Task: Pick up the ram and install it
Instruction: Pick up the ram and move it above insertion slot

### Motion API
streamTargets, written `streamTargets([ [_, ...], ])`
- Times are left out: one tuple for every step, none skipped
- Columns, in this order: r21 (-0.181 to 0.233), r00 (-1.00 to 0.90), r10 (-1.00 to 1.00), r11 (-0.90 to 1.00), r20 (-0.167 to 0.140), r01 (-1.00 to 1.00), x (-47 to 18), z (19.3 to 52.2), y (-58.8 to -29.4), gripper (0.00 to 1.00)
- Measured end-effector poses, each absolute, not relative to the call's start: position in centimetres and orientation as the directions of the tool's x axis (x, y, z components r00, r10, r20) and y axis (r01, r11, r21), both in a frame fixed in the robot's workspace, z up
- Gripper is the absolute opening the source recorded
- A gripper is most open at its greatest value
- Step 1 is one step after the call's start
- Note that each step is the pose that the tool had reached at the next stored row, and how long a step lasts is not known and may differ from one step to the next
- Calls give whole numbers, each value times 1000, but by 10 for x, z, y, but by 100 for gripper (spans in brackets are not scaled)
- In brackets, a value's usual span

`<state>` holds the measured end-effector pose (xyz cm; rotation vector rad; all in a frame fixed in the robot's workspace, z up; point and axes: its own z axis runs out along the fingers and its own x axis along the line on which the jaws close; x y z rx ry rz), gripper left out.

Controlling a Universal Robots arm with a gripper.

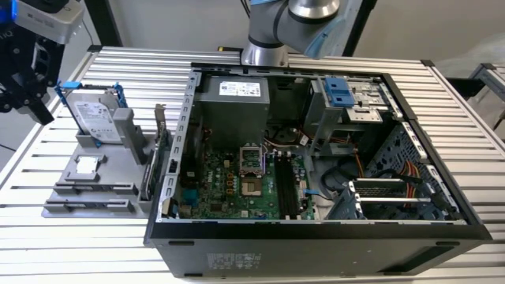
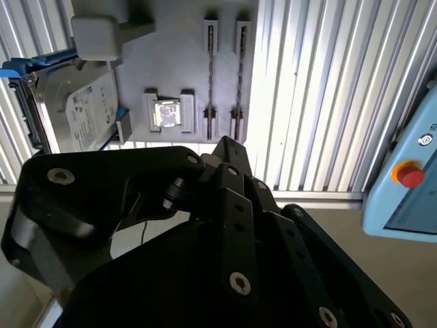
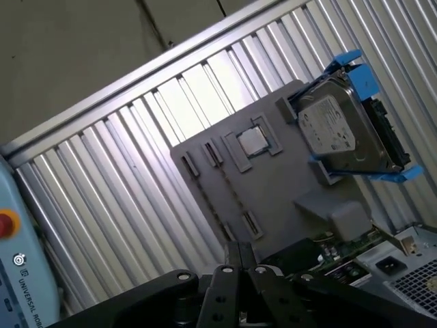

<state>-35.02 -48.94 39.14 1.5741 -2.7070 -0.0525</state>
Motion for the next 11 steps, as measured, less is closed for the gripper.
streamTargets([
  [34, -487, -873, 486, -8, -873, -350, 391, -489, 0],
  [34, -479, -878, 478, -8, -878, -350, 391, -489, 0],
  [34, -469, -883, 469, -8, -883, -350, 391, -489, 0],
  [34, -462, -887, 461, -8, -887, -350, 391, -489, 0],
  [34, -454, -891, 453, -8, -891, -350, 391, -489, 0],
  [34, -445, -895, 445, -8, -895, -350, 391, -489, 0],
  [34, -437, -899, 437, -8, -899, -350, 391, -489, 0],
  [34, -427, -904, 427, -8, -904, -350, 391, -489, 0],
  [34, -419, -908, 418, -8, -908, -350, 391, -489, 0],
  [34, -409, -913, 408, -8, -912, -350, 391, -489, 0],
  [34, -398, -917, 397, -8, -917, -350, 391, -489, 0],
])
